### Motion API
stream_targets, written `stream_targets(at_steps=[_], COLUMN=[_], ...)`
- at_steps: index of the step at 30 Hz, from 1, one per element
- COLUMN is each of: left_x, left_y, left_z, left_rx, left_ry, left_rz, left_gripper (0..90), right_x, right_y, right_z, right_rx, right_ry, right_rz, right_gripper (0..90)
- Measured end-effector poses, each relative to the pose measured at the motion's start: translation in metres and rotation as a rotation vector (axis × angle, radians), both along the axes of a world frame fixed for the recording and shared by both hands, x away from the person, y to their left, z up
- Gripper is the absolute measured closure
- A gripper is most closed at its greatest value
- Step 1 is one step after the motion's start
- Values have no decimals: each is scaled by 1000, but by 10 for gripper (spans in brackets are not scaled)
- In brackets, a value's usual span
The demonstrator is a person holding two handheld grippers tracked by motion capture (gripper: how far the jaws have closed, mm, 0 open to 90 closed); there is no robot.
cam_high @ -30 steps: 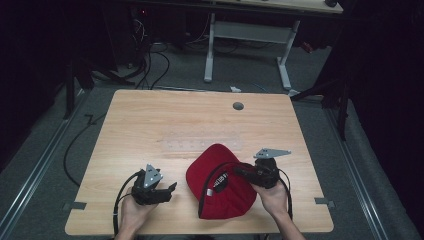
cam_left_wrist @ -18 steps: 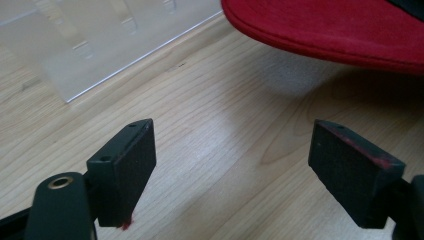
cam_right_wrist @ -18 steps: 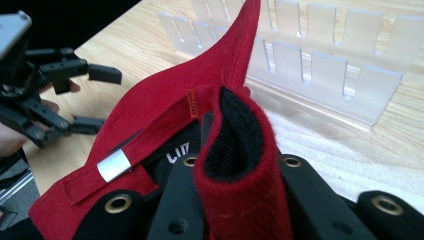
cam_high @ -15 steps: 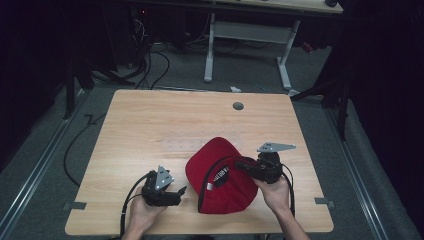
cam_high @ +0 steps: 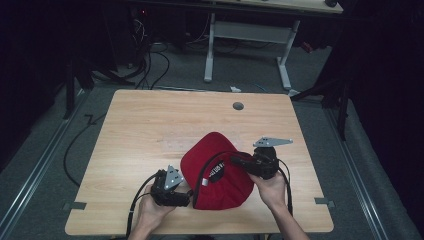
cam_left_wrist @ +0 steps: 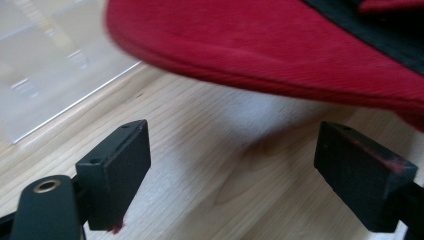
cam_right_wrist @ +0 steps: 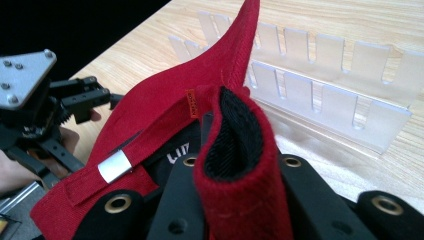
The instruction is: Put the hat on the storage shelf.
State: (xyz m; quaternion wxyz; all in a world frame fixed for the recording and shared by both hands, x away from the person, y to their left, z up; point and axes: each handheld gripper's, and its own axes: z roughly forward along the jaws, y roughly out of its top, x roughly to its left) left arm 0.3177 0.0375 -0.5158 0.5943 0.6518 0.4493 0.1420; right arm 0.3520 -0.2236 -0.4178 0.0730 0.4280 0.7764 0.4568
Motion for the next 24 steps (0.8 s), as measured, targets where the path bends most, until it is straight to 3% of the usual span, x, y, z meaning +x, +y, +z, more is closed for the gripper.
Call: stream_targets(at_steps=[4,13,24], left_x=[-3,-7,-12], left_y=[-3,-3,-1], left_z=[5,12,22], left_rx=[-10,-35,-7], left_ry=[-15,-48,-95], left_rz=[-7,-2,-15], left_gripper=[152,141,132], right_x=[1,1,0], right_y=[0,0,3], right_z=[0,-5,-7], right_rx=[-2,-68,-113], right_ry=[4,24,73], right_rz=[-10,-33,-35], right_gripper=[828,827,825])
